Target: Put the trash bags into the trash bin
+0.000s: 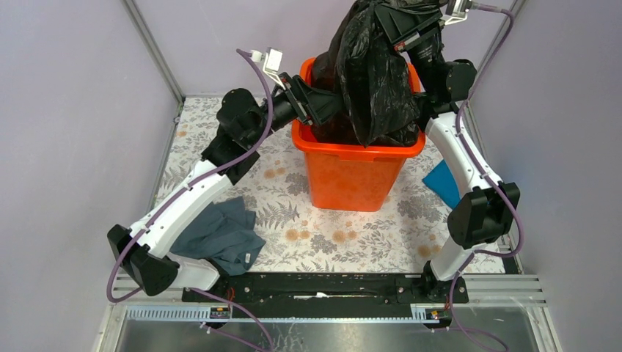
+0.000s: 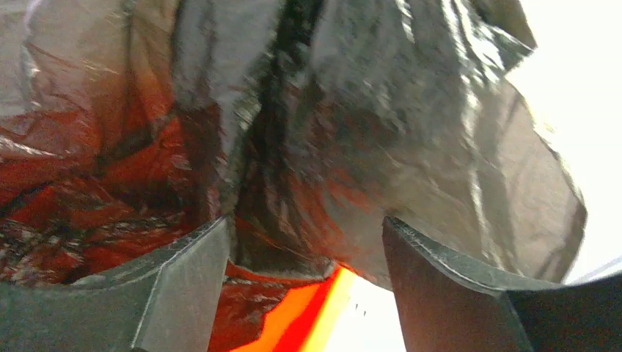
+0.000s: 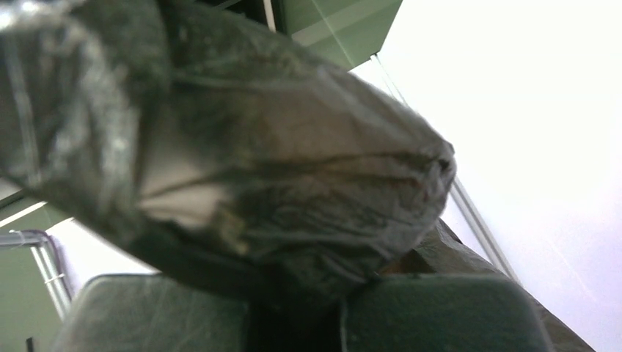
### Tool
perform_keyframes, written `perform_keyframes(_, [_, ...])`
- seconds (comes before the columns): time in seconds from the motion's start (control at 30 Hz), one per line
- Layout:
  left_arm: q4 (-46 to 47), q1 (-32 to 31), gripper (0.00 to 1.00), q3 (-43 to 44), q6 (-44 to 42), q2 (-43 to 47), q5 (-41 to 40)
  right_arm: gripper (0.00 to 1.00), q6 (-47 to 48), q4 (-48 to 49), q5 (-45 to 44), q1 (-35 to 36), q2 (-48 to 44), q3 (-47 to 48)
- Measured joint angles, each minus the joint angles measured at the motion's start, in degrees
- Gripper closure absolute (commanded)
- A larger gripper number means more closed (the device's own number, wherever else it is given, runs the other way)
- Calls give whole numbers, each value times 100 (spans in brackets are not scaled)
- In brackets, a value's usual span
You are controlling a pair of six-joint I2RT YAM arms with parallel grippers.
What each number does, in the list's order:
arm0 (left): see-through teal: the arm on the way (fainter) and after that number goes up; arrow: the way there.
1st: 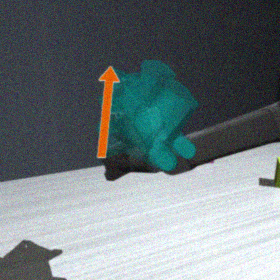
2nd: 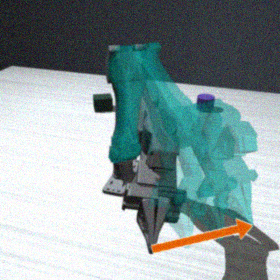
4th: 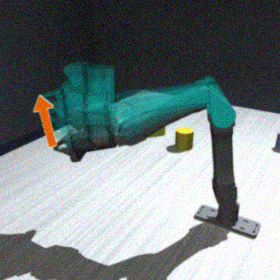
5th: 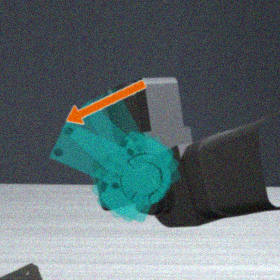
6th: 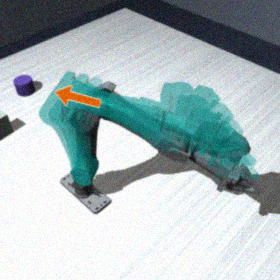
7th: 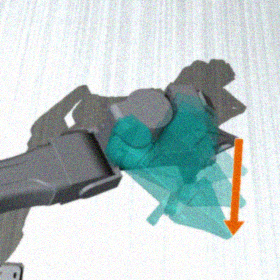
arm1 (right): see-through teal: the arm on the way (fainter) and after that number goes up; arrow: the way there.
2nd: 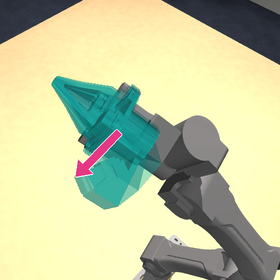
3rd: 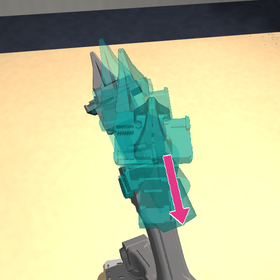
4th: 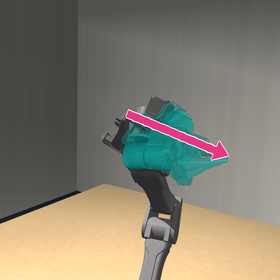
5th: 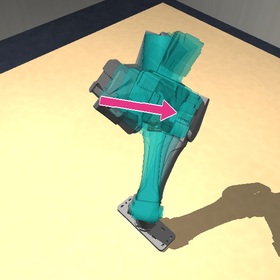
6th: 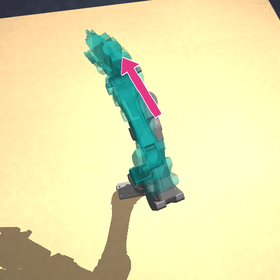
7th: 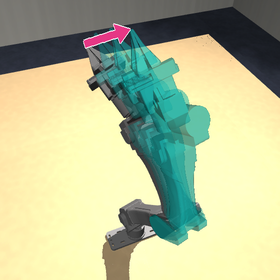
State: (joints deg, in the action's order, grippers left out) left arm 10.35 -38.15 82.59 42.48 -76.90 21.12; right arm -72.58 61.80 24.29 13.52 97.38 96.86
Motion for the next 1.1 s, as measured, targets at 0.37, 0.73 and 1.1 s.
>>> perform_keyframes(0.37, [214,-2,1,-1104,251,861,-1211,100,105,-461,494,337,-118,-321])
perform_keyframes(0.73, [-446,-20,1,-1561,-529,1827,-2144,100,887,-1788,367,704,-1163,-1349])
perform_keyframes(1.1, [-579,-4,1,-798,-1084,1921,-1738,100,1370,-2492,455,704,-1471,-1217])
